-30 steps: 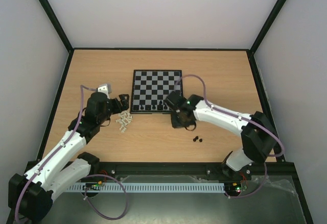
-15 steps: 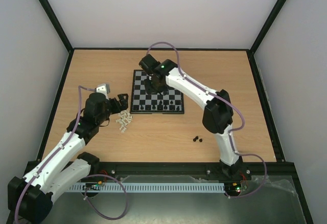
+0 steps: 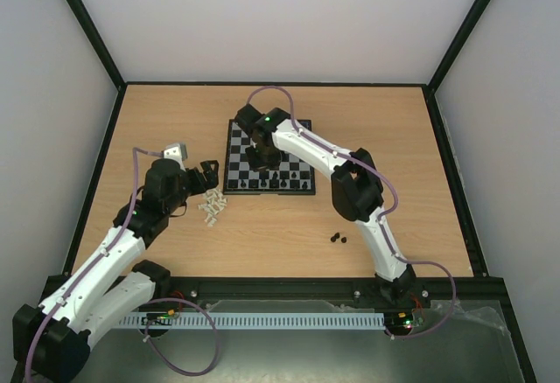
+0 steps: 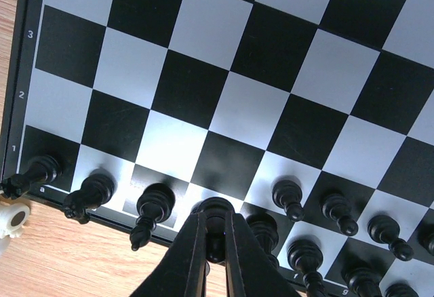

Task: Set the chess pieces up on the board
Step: Place the chess piece on the chessboard.

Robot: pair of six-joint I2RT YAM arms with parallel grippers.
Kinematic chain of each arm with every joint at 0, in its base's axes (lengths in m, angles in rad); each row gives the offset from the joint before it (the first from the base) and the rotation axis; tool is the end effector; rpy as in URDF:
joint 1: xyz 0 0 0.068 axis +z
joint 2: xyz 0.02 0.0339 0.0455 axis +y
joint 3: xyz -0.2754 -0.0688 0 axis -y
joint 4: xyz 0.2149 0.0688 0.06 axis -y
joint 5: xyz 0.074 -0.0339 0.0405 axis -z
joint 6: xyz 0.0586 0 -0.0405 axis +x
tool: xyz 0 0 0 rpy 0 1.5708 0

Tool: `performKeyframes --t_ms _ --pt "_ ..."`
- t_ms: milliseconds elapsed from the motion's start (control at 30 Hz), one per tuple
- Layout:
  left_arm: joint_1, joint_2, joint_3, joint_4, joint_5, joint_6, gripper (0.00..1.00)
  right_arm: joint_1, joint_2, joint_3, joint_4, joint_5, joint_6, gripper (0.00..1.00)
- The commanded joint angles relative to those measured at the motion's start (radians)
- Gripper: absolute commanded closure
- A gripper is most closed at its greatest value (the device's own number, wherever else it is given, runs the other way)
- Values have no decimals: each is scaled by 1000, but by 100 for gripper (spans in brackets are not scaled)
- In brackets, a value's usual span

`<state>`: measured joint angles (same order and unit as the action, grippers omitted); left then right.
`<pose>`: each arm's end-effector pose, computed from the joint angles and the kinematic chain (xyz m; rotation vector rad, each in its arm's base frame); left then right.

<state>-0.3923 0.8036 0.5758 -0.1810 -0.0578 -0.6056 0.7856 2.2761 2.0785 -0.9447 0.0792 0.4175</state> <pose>0.1614 -0.0631 0.2690 -0.2540 2.0110 -0.5853 0.3398 0.3334 0.2194 -0.4771 2.6918 0.2473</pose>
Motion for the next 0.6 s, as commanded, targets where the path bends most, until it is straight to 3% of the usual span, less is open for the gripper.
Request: performKeyframes --t_ms 0,567 --pt "4 -15 -4 -25 -14 5 1 -2 16 -10 -57 1 -19 94" --pt "4 -20 -10 -26 -23 5 1 -17 83 -11 -27 -21 -25 94"
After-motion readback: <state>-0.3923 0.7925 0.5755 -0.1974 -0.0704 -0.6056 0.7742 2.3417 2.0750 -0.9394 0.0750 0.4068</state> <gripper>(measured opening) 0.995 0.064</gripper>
